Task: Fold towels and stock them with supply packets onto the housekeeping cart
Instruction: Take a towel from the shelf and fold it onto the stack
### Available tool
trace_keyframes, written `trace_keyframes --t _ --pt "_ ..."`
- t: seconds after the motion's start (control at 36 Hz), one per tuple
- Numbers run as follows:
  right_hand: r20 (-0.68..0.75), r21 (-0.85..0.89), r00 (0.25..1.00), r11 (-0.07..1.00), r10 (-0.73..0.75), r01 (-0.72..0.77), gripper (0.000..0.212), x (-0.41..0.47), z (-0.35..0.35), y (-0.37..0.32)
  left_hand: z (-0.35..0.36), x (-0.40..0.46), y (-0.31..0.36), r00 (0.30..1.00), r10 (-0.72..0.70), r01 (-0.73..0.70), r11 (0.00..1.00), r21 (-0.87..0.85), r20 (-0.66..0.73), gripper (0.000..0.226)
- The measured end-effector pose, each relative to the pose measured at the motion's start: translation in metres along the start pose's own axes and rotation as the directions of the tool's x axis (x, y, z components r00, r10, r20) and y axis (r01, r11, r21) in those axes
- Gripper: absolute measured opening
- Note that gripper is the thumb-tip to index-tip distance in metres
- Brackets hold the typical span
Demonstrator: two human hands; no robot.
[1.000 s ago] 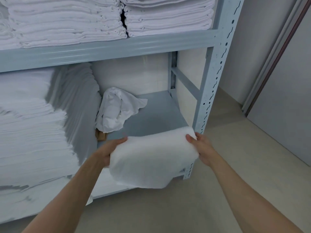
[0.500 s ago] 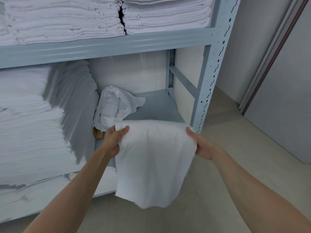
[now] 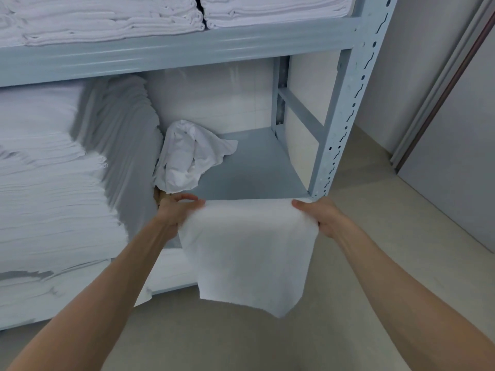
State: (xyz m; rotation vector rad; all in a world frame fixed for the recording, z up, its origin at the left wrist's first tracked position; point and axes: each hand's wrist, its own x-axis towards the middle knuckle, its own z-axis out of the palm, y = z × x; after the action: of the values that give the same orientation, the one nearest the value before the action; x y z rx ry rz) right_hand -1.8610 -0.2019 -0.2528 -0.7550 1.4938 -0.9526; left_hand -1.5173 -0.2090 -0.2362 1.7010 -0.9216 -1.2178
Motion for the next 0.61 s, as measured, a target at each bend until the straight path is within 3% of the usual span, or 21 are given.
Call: trace_keyframes --t 0.11,0.19,0.31,0.36,0.44,0.56,0.61 --pt "0.043 -0.095 0.998 0.994 -0.048 0.052 0.085 0.001 -0.008 -0.003 0.001 -0.01 0.009 0.97 0.041 -0.063 0.994 0.084 0.238 0.037" --pt "0.207 -0.298 0.977 0.949 -0.046 0.107 0.101 -0.003 -0.015 -0.007 0.005 -0.014 0.006 0.95 0.091 -0.16 0.964 0.213 0.3 0.04" --pt "0.287 -0.578 0.957 0.787 -0.05 0.214 0.102 -0.008 -0.014 -0.007 0.014 -0.014 -0.002 0.934 0.124 -0.264 0.872 0.413 0.336 0.058" --pt "0.29 -0.733 0.955 0.625 -0.07 0.269 0.103 -0.009 -0.01 -0.007 0.021 -0.014 -0.005 0.931 0.144 -0.32 0.764 0.561 0.336 0.069" --pt "0.261 -0.848 0.96 0.45 -0.103 0.279 0.093 -0.01 -0.006 -0.009 0.031 -0.016 -0.011 0.932 0.173 -0.358 0.593 0.722 0.32 0.076" --pt "0.241 -0.885 0.947 0.353 -0.211 0.304 0.044 -0.012 -0.007 -0.015 0.043 -0.013 -0.018 0.94 0.209 -0.342 0.587 0.734 0.271 0.045" --pt "0.228 -0.909 0.951 0.304 -0.209 0.285 0.035 -0.011 -0.01 -0.019 0.049 -0.014 -0.018 0.938 0.237 -0.34 0.504 0.794 0.252 0.038"
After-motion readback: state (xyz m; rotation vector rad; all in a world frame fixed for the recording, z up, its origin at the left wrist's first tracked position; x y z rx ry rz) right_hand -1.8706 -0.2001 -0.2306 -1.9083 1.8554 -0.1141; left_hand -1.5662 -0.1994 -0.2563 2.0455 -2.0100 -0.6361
